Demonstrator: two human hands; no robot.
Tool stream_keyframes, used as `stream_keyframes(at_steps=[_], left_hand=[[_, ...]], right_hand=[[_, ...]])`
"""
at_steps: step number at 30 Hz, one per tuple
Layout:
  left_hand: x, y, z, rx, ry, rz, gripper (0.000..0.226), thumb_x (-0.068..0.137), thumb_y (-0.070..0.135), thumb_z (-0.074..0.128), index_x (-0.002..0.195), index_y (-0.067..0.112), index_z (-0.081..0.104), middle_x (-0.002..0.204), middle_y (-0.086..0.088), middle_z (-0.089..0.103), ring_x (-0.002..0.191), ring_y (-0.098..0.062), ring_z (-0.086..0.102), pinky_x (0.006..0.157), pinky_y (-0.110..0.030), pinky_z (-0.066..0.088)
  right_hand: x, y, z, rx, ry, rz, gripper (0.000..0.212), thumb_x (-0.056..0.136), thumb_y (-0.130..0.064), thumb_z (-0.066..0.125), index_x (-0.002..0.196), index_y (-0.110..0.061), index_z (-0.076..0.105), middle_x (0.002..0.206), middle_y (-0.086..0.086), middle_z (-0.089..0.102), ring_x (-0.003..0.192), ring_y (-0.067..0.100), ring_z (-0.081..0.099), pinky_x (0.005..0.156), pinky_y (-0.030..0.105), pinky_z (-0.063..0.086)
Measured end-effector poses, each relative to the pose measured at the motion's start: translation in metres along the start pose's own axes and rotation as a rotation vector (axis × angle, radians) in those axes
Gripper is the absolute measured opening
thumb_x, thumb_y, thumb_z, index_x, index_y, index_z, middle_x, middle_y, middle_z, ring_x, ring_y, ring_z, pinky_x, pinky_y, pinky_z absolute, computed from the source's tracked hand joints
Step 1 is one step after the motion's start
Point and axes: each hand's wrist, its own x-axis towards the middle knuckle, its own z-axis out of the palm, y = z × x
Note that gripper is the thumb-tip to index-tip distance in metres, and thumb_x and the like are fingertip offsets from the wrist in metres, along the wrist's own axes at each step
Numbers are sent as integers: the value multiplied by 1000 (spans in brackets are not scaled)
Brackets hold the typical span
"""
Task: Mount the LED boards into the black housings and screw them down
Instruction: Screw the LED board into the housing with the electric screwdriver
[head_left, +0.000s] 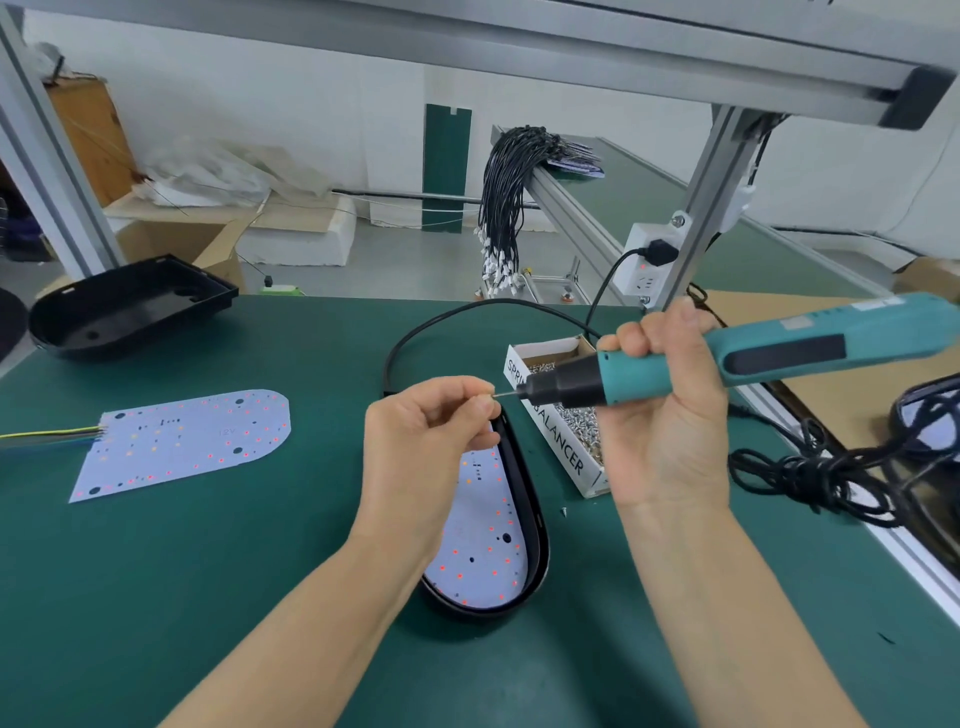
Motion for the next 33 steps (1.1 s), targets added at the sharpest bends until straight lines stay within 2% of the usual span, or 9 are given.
stream_keyframes(at_steps=[4,7,15,21,25,33], left_hand=[[1,-2,-2,15,-20,-29,20,84,-3,66,81,16,74,72,-1,74,60,-9,66,70,-25,59],[1,-2,-1,-30,-34,-37,22,84,-5,65,83,15,74,74,-1,74,63,-8,67,66,-21,57],[1,-3,2,-25,-25,-23,22,84,-4,66,79,15,74,69,-2,73,60,-9,65,62,-19,55],[1,-5,5,65,-23,-4,23,83,-2,67,76,19,74,70,-1,73,59,-8,65,64,-19,56],[2,-4,4,49,-24,-1,24,83,-2,68,77,20,74,71,-1,74,60,-8,65,66,-21,57],[2,-1,4,12,-20,-4,22,79,-3,72,77,19,75,65,5,70,59,-7,63,62,-18,54]], right_hand=[[2,2,-6,38,102,43,18,83,-16,62,74,-21,48,65,-6,43,57,7,49,66,21,48],[4,2,-10,68,126,46,19,83,-18,63,76,-20,45,65,-6,45,57,7,50,65,21,49],[4,1,-11,72,126,35,19,81,-17,64,77,-19,46,64,-6,45,57,7,50,65,22,49],[0,1,-11,34,91,-3,21,82,-16,64,64,-22,53,65,-6,43,59,8,49,68,23,48],[3,0,-12,50,112,13,20,81,-18,65,73,-19,47,64,-6,45,58,8,49,68,23,49],[4,0,-11,73,99,22,20,81,-16,65,76,-19,46,64,-6,45,57,8,49,65,22,49]])
